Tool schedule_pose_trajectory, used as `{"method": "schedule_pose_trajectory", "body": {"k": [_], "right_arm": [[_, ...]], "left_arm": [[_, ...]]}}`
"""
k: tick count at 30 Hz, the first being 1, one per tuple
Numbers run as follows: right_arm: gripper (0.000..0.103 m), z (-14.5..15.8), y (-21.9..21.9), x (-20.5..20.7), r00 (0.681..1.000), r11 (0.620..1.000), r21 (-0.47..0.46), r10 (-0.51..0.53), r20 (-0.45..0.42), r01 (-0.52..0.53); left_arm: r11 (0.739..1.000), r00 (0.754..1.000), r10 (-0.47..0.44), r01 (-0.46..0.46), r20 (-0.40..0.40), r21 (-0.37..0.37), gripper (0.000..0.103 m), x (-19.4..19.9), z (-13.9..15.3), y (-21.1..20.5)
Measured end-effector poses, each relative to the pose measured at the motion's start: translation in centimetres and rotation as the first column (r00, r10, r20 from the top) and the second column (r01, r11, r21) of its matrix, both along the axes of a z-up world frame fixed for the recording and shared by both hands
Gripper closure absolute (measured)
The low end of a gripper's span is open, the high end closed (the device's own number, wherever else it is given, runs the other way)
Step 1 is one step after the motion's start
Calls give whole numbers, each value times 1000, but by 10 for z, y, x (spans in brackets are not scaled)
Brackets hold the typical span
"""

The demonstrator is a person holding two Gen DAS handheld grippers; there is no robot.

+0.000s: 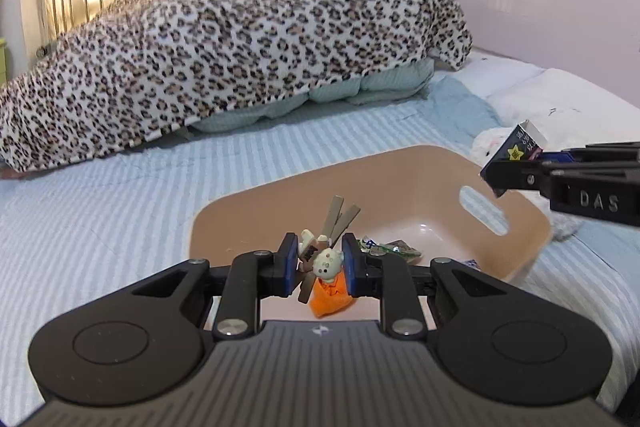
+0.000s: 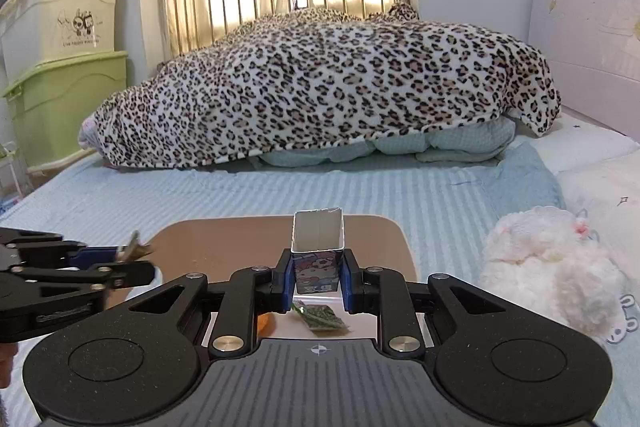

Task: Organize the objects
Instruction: 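Carry both items over the basket and open both tools to drop them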

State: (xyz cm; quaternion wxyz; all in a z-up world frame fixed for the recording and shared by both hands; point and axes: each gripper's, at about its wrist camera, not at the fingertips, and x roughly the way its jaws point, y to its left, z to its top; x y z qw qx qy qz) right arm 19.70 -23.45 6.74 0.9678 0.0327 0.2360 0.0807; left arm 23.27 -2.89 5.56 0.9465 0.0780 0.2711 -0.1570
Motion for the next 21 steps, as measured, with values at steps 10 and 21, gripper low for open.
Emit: {"method": "schedule_pose_trajectory", "body": {"k": [10, 21], "right_arm": [[83, -29, 18, 40, 993, 998, -64, 8, -114, -15], [44, -49, 21, 33, 987, 997, -69, 11, -162, -22]], "left_arm": [[993, 989, 66, -52, -130, 104, 78, 36, -40, -25], [992, 983, 93, -77, -160, 99, 52, 29, -36, -11]]}}
